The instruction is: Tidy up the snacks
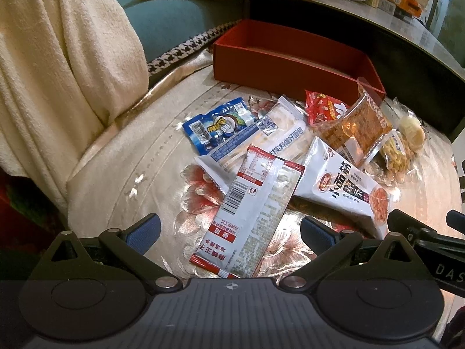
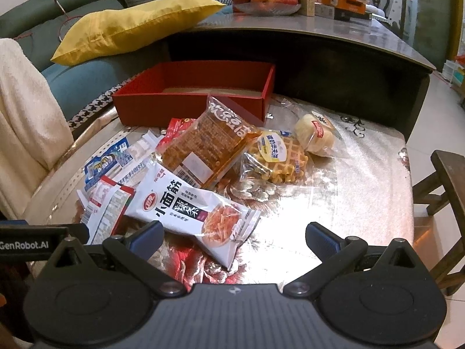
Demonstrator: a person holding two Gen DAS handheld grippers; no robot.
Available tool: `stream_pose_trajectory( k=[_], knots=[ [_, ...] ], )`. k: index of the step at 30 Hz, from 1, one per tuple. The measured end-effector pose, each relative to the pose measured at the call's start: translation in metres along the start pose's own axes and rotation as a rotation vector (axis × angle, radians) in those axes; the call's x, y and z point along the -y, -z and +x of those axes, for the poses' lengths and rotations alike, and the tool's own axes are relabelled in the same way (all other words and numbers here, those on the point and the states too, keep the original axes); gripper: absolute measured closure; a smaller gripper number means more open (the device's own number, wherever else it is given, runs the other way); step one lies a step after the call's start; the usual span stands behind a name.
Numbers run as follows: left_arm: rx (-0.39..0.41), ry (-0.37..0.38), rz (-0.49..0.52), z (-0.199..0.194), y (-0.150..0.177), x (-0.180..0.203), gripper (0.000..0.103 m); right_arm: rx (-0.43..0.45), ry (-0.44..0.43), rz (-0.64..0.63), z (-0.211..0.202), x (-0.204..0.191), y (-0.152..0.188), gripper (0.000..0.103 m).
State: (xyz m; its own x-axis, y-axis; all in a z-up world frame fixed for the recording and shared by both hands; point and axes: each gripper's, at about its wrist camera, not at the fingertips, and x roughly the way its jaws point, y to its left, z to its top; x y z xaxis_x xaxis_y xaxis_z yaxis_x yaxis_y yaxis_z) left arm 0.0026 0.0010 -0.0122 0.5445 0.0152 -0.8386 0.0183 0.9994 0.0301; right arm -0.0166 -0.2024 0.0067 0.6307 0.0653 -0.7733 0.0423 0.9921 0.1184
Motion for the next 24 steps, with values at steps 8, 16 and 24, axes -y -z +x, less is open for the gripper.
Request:
stream_pose_trajectory(
  k=[8,16,24],
  knots=[
    [-0.018,-0.006,-0.004,0.005,0.001,-0.003,0.000,-0.019,0.002,-0.009,0.005,-0.001,0.000,0.003],
    [-0.032,-0.008,0.006,0.012,-0.002,-0.005,0.000,-0.034,0.004,-0.059,0.011,-0.003,-0.003,0.003],
    [-0.060,-0.012,0.023,0.026,-0.009,-0.008,0.000,-0.080,-0.029,-0.106,0.021,-0.004,-0.010,0.003]
  ],
)
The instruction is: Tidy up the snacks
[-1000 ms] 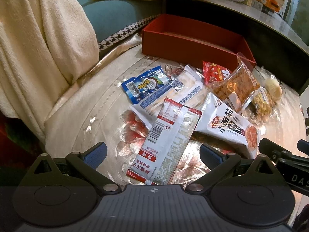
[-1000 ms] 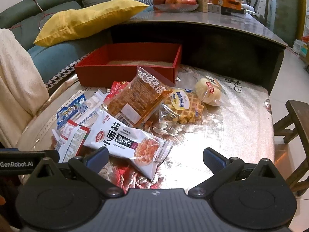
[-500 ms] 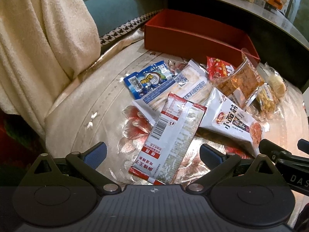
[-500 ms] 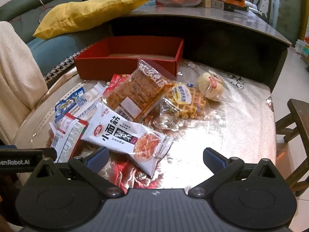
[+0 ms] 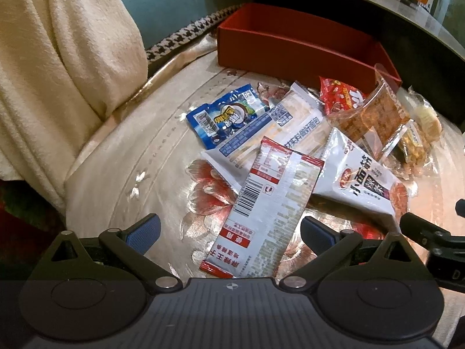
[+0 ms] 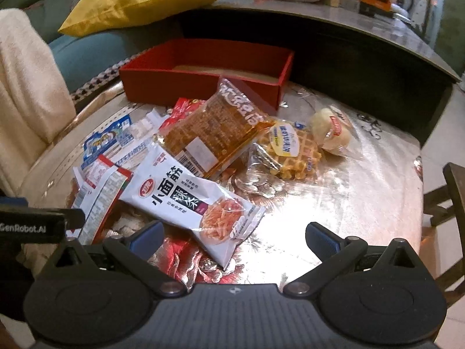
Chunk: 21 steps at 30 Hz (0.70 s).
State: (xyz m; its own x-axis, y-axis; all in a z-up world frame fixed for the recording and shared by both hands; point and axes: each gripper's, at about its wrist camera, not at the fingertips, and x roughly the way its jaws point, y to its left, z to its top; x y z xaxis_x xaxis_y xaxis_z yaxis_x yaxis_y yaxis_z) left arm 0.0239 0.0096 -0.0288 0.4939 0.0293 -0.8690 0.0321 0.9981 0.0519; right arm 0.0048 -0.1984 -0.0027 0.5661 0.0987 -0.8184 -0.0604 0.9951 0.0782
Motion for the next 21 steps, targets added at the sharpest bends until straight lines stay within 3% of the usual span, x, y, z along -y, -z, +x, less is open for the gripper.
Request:
stream_pose_trajectory(
  k=[10,21],
  knots=[
    [-0.025,0.001,0.025,0.011,-0.004,-0.001,0.000,-0.023,-0.094,-0.171,0.019,-0.012,-0.020,0.003],
    [-0.052,-0.002,0.015,0.021,-0.007,-0.001,0.000,-0.053,-0.110,-0.160,0.037,-0.010,-0.030,0.003]
  ],
)
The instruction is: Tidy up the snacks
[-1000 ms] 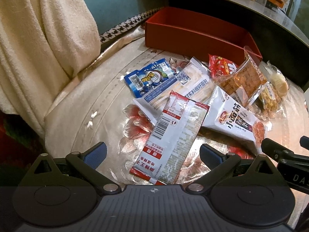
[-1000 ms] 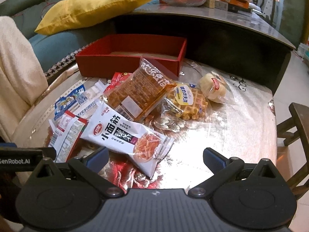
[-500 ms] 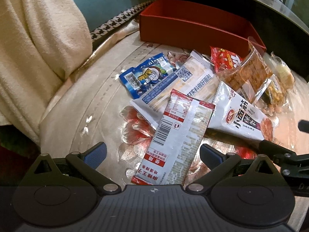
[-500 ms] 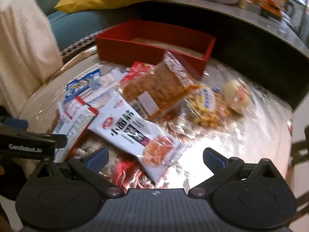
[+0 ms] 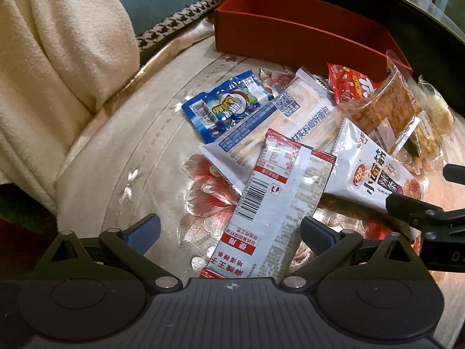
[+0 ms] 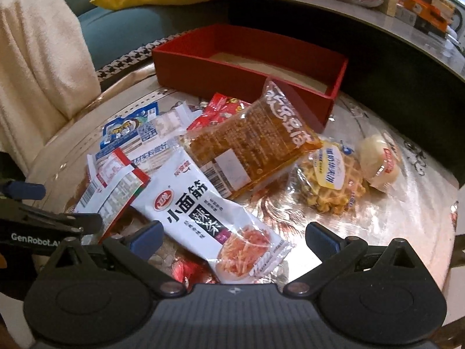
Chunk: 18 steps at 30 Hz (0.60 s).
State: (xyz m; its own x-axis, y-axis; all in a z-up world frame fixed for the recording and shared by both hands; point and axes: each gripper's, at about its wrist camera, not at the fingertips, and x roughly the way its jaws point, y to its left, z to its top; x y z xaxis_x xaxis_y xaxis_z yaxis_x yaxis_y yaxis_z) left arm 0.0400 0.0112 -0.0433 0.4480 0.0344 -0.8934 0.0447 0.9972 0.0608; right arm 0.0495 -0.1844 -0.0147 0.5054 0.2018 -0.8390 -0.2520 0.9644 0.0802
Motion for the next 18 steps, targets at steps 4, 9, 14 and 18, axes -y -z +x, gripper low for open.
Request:
stream_pose_trajectory(
  k=[4,9,14,18],
  knots=[
    [-0.008,-0.003,-0.003,0.003,-0.001,0.000,0.000,-0.009,-0.011,-0.018,0.007,-0.001,-0.004,0.003],
    [-0.012,-0.007,-0.007,0.006,-0.002,-0.001,0.000,-0.017,-0.037,-0.034,0.012,-0.002,-0.008,0.003],
    [-0.012,-0.008,-0.005,0.008,-0.003,0.000,0.000,-0.021,-0.050,-0.044,0.015,-0.005,-0.008,0.003],
    [-0.014,-0.008,-0.005,0.008,-0.003,0.000,0.000,-0.030,-0.048,-0.050,0.018,-0.006,-0.008,0.003]
  ],
)
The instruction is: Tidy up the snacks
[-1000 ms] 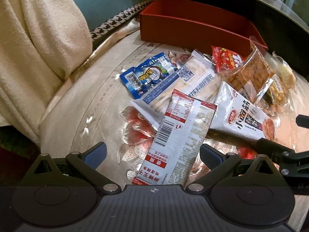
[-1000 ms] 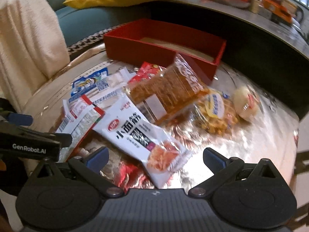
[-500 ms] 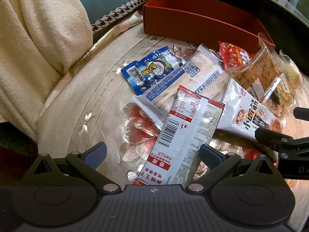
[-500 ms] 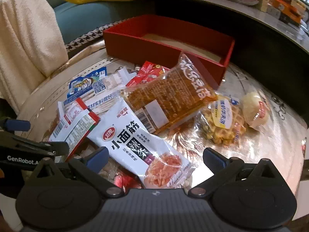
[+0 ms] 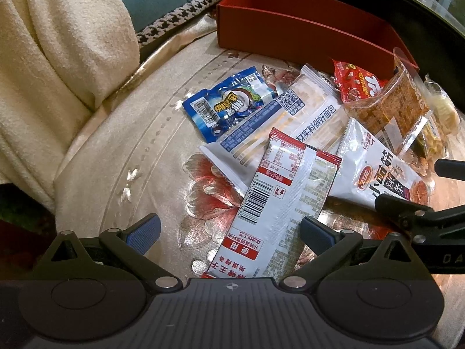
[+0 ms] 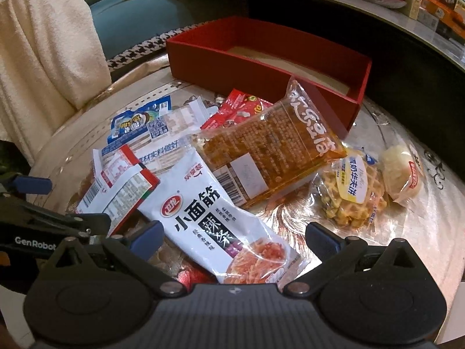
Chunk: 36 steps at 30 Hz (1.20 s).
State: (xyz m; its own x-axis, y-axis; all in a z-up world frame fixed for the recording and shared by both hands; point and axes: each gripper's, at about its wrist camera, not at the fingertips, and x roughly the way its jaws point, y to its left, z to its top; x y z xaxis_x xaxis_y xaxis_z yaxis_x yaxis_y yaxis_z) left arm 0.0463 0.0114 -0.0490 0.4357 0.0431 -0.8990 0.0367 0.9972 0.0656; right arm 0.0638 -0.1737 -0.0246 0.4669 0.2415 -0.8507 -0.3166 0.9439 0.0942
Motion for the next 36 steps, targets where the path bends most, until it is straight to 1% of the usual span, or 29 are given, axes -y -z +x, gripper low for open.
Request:
stream_pose_trajectory(
  k=[2,5,8,11,14,19,22,24,26,29,31,32,35,36],
  knots=[
    [0.001,-0.003,0.003,0.000,0.000,0.001,0.000,-0.014,0.003,-0.007,0.003,-0.001,0.000,0.004],
    [0.000,-0.006,0.007,0.002,0.000,0.001,0.000,-0.036,-0.012,-0.040,0.009,-0.004,-0.002,0.008],
    [-0.003,-0.008,0.005,0.003,0.000,0.000,0.000,-0.060,-0.058,-0.049,0.017,-0.001,-0.006,0.009],
    [-0.005,0.004,0.007,0.004,0.000,-0.001,0.000,-0.082,-0.095,-0.039,0.022,0.004,-0.008,0.016],
    [-0.014,0.015,0.002,0.005,-0.001,-0.004,0.000,-0.087,-0.121,-0.031,0.023,0.008,-0.008,0.019],
    [-0.008,0.016,0.022,0.007,-0.003,-0.001,0.000,-0.088,-0.109,-0.031,0.023,0.005,-0.007,0.024],
    [-0.015,0.035,0.027,0.007,-0.001,0.001,0.003,-0.092,-0.104,-0.032,0.023,0.005,-0.006,0.030],
    [-0.029,0.059,0.032,0.009,0.000,0.002,0.008,-0.100,-0.107,-0.004,0.021,0.006,-0.002,0.033],
    [-0.044,0.078,0.037,0.011,0.000,0.004,0.015,-0.094,-0.094,-0.010,0.019,0.005,0.001,0.035],
    [-0.055,0.079,0.046,0.014,0.001,0.007,0.016,-0.095,-0.075,-0.021,0.020,0.001,0.002,0.033],
    [-0.068,0.080,0.051,0.017,0.001,0.008,0.015,-0.090,-0.082,-0.002,0.021,0.001,0.001,0.026],
    [-0.064,0.079,0.051,0.018,0.000,0.008,0.012,-0.091,-0.103,0.006,0.022,0.002,0.001,0.020],
    [-0.065,0.086,0.046,0.021,-0.002,0.004,0.009,-0.076,-0.135,0.051,0.023,0.007,0.001,0.014],
    [-0.059,0.088,0.044,0.022,-0.002,0.003,0.009,-0.075,-0.148,0.054,0.023,0.007,0.001,0.008]
  ],
)
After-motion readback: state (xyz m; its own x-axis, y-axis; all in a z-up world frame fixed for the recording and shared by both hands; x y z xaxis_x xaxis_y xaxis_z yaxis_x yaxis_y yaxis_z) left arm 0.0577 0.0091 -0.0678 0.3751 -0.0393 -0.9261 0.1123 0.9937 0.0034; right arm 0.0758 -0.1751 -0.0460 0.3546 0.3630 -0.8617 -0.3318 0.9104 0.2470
